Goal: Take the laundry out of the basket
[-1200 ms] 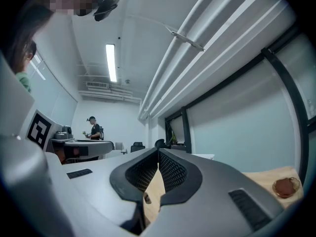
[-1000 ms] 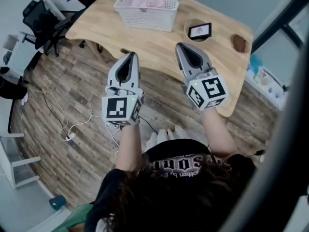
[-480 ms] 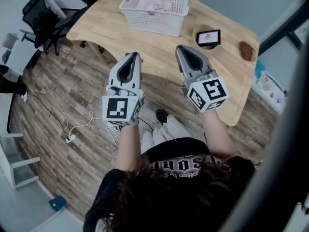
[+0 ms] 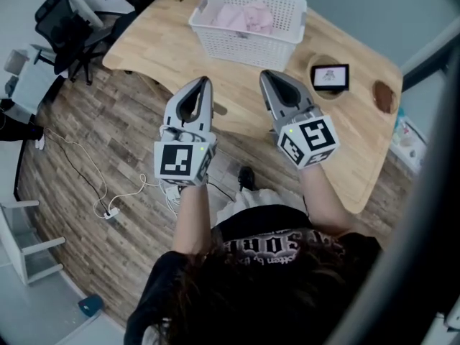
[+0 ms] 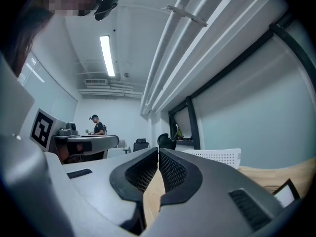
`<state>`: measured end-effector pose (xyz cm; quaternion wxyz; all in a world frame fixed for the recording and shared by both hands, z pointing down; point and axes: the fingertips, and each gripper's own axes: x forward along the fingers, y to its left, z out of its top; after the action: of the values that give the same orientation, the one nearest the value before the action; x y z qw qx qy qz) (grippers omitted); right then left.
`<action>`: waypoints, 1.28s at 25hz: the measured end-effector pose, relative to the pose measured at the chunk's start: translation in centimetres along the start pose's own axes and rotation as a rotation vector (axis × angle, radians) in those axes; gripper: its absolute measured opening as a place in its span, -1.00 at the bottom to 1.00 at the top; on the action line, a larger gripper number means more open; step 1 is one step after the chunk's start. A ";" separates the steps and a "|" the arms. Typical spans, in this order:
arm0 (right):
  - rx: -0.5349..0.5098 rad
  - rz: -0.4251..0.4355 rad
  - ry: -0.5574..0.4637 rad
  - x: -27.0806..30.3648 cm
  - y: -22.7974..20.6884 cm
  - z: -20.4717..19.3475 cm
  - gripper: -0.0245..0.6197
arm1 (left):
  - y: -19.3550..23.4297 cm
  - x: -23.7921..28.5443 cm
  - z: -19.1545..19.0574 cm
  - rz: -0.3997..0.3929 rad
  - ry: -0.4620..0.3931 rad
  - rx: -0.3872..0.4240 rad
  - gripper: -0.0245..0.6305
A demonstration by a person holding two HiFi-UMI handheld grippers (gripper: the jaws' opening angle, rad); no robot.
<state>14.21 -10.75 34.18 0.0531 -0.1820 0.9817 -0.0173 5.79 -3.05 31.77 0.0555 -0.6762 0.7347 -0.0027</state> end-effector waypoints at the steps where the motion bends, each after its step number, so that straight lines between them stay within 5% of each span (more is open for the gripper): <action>1: 0.002 0.006 0.000 1.1 -0.2 -0.1 -0.83 | 0.6 0.7 -0.2 -0.007 0.008 0.012 -0.94; 7: -0.014 -0.005 0.031 6.9 -2.3 -0.9 -0.83 | 3.9 5.6 -1.3 -0.076 0.004 0.034 -0.94; 22: -0.024 -0.057 -0.029 15.0 -6.4 2.4 -0.83 | 11.4 12.3 -1.1 -0.067 -0.023 0.018 -0.93; 32: -0.033 -0.161 -0.068 19.2 -9.7 3.6 -0.83 | 14.7 18.5 -1.0 -0.194 -0.046 0.030 -0.93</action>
<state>0.27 -26.74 29.28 0.0820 -0.2616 0.9617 0.0008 -10.33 -20.30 30.17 0.0817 -0.7432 0.6640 -0.0034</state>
